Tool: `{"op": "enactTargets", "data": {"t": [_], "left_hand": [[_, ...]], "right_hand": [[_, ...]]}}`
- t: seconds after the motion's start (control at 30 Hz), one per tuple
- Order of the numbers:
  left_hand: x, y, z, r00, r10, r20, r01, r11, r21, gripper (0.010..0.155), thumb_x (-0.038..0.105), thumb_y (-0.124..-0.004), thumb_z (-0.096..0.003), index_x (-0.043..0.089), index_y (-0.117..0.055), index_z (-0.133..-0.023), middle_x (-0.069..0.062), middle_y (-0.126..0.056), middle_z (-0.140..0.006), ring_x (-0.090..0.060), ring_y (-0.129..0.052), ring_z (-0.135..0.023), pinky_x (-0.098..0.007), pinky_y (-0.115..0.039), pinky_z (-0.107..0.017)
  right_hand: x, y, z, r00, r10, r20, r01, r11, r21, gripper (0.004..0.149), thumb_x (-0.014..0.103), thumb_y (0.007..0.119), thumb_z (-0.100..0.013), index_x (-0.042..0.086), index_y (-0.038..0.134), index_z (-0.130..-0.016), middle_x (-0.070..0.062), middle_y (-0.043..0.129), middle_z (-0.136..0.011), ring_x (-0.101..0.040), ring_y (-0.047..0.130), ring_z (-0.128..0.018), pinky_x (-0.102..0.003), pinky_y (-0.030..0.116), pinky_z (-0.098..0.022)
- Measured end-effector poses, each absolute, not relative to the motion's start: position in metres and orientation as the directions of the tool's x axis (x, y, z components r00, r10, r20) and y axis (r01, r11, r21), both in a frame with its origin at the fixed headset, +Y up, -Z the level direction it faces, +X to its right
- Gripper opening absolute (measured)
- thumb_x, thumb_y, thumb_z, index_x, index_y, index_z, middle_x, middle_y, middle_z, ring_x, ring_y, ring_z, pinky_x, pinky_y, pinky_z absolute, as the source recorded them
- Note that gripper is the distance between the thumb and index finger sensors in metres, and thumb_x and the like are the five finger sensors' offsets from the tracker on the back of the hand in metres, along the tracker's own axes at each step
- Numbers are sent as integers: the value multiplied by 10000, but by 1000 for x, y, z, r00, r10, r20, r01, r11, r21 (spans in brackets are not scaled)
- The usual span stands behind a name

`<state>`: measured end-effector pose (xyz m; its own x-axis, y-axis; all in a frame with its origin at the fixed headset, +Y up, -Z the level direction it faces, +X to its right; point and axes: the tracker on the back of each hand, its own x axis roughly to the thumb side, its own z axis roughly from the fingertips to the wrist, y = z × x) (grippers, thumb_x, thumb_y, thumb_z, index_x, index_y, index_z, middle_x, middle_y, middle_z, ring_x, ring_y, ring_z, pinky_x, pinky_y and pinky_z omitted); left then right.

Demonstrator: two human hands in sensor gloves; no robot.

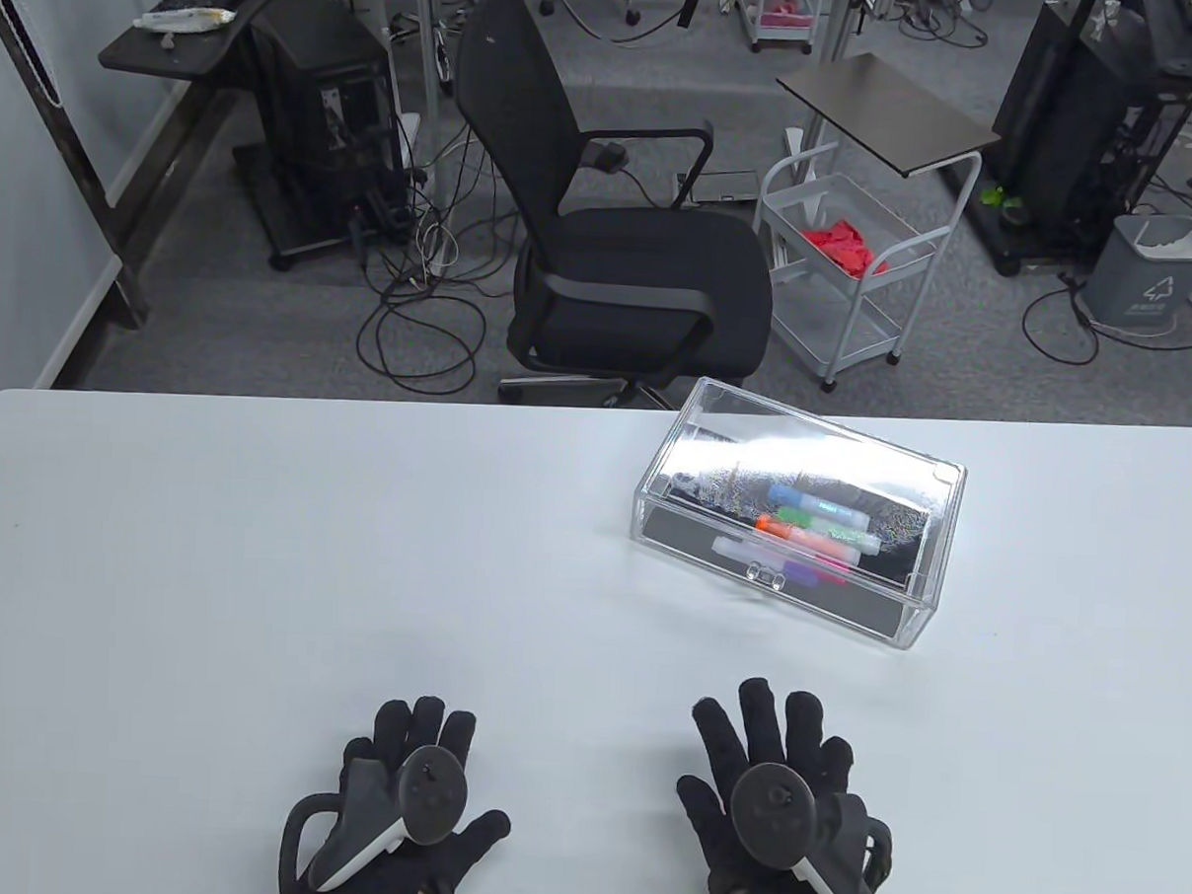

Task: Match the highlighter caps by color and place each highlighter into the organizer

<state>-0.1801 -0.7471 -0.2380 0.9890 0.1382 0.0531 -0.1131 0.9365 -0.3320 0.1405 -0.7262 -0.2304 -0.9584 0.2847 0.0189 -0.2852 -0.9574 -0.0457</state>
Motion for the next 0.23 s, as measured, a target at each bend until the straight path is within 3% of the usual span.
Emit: {"op": "enactTargets", "data": {"t": [0.23], "left_hand": [[-182, -747, -236, 989, 144, 38, -123, 933, -338, 939, 830, -529, -370, 419, -66, -1076, 90, 4, -1174, -294, -22, -1144, -567, -208, -806]], "right_hand": [[133, -732, -227, -967, 253, 32, -253, -967, -11, 698, 545, 719, -414, 485, 353, -1005, 119, 107, -1130, -325, 19, -1045, -680, 127, -688]]}}
